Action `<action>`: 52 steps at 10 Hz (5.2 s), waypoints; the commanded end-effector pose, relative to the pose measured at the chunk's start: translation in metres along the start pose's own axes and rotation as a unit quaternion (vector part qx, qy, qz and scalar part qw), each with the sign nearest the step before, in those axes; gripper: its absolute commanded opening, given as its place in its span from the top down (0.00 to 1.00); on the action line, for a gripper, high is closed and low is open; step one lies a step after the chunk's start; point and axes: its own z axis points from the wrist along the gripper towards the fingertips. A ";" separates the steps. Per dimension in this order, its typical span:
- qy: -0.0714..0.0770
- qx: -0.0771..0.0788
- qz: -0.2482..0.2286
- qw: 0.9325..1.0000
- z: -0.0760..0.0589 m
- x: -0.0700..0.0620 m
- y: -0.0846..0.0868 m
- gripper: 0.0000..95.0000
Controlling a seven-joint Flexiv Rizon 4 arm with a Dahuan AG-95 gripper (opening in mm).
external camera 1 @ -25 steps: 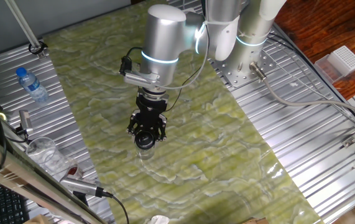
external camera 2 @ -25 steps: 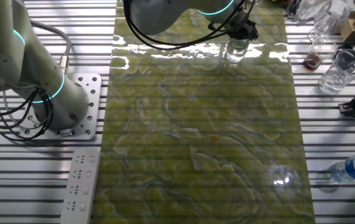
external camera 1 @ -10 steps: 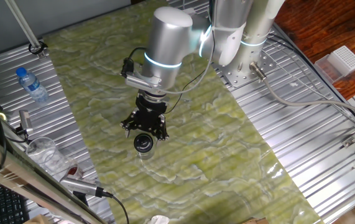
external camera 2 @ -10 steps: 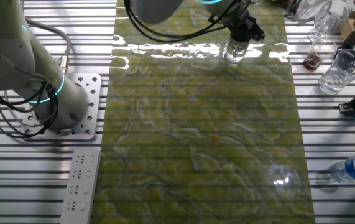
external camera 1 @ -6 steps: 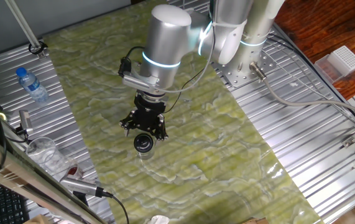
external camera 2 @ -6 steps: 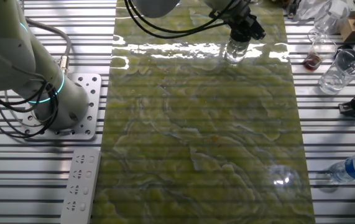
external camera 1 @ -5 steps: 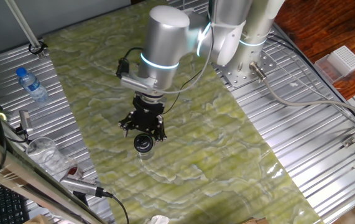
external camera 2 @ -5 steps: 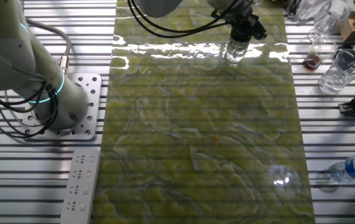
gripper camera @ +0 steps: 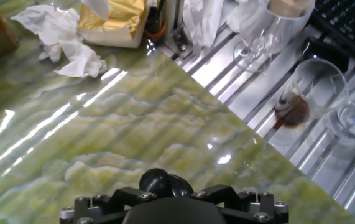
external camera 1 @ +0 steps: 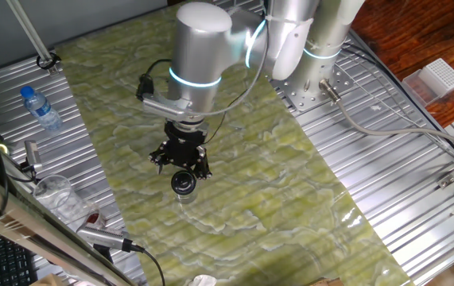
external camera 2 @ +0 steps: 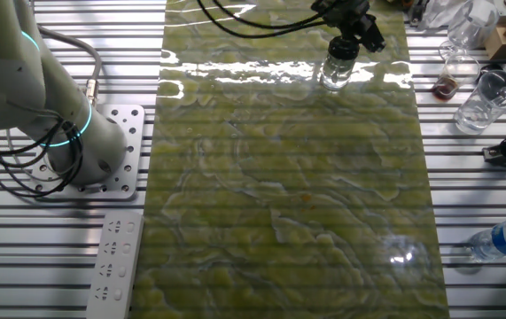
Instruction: Screw the lid onto the jar
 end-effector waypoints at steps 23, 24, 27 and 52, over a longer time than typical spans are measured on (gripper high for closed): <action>0.181 -0.063 -0.001 0.981 0.001 -0.020 0.006 0.00; 0.193 -0.059 -0.006 0.980 0.001 -0.020 0.006 0.00; 0.210 -0.056 -0.010 0.976 0.002 -0.016 0.009 0.00; 0.303 0.003 -0.093 0.948 0.026 0.023 0.028 0.20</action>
